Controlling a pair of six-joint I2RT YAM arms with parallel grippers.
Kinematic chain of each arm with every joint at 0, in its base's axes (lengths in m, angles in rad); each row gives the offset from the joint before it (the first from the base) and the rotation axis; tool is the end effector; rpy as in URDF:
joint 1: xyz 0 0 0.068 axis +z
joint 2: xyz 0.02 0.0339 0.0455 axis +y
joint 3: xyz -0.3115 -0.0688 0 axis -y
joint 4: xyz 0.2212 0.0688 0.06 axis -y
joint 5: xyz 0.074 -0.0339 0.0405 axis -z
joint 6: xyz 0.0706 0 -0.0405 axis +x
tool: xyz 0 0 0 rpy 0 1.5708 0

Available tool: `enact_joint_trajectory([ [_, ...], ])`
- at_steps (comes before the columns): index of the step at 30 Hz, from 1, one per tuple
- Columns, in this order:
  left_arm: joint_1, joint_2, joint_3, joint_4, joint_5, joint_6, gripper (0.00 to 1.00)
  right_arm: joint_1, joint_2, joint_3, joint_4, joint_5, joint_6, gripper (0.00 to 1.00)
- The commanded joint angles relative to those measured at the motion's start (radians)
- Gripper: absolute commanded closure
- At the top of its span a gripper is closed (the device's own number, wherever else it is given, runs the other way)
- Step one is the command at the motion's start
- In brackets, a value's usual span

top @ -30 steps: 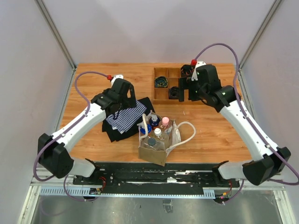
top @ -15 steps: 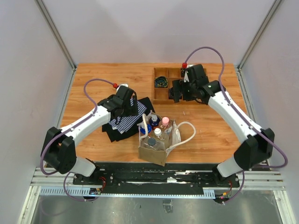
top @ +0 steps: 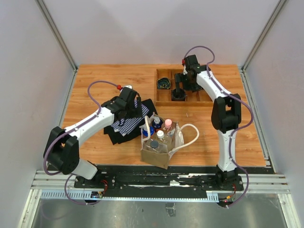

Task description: Take the personal care products out of the canvas bag

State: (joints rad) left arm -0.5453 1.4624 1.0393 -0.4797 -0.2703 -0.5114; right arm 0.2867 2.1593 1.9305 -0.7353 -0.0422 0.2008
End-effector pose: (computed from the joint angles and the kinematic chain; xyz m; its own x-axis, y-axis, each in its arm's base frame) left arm 0.2668 -0.1398 0.2756 -0.7608 -0.0901 -0.6428 -0.0159 0.9926 -0.1203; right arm 0.4829 0.1455 0.2621 -0.8331 -0.0379 -0.5518 -0.1423 0.9787 0.1477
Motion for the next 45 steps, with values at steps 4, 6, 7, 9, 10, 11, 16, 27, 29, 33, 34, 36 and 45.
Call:
enact_joint_trajectory([
  [4, 0.004, -0.011, -0.023, 0.029, 0.014, 0.017, 0.11, -0.003, 0.119, 0.177, -0.091, 0.010, -0.020, 0.02],
  [6, 0.003, -0.014, -0.029, 0.031, 0.015, 0.019, 0.11, -0.004, 0.153, 0.202, -0.124, 0.025, -0.016, 0.02],
  [7, 0.004, -0.014, -0.031, 0.030, 0.017, 0.019, 0.11, -0.005, 0.170, 0.209, -0.143, 0.034, -0.012, 0.02],
  [9, 0.004, -0.015, -0.033, 0.029, 0.025, 0.019, 0.11, -0.017, 0.192, 0.198, -0.174, 0.025, -0.015, 0.02],
  [10, 0.004, -0.017, -0.034, 0.029, 0.029, 0.020, 0.12, -0.029, 0.200, 0.186, -0.198, 0.017, -0.009, 0.02],
  [11, 0.004, -0.021, -0.034, 0.026, 0.032, 0.023, 0.14, -0.045, 0.203, 0.169, -0.209, -0.004, -0.002, 0.02],
  [16, 0.004, -0.041, -0.035, 0.025, 0.045, 0.027, 0.18, -0.120, 0.193, 0.047, -0.175, -0.004, 0.014, 0.02],
  [27, 0.004, -0.072, -0.050, 0.021, 0.080, 0.019, 0.23, -0.389, 0.140, -0.071, -0.138, 0.075, 0.088, 0.02],
  [29, 0.004, -0.077, -0.053, 0.022, 0.086, 0.020, 0.23, -0.439, 0.122, -0.116, -0.132, 0.099, 0.108, 0.02],
  [33, 0.003, -0.085, -0.062, 0.025, 0.092, 0.025, 0.23, -0.527, 0.043, -0.263, -0.072, 0.133, 0.148, 0.02],
  [34, 0.004, -0.085, -0.064, 0.027, 0.094, 0.026, 0.23, -0.538, 0.019, -0.296, -0.055, 0.132, 0.155, 0.02],
  [36, 0.004, -0.084, -0.070, 0.030, 0.102, 0.027, 0.23, -0.540, -0.024, -0.358, -0.034, 0.129, 0.156, 0.02],
  [45, 0.004, -0.138, -0.084, 0.025, 0.116, 0.012, 0.26, -0.540, -0.266, -0.728, 0.079, 0.211, 0.161, 0.02],
])
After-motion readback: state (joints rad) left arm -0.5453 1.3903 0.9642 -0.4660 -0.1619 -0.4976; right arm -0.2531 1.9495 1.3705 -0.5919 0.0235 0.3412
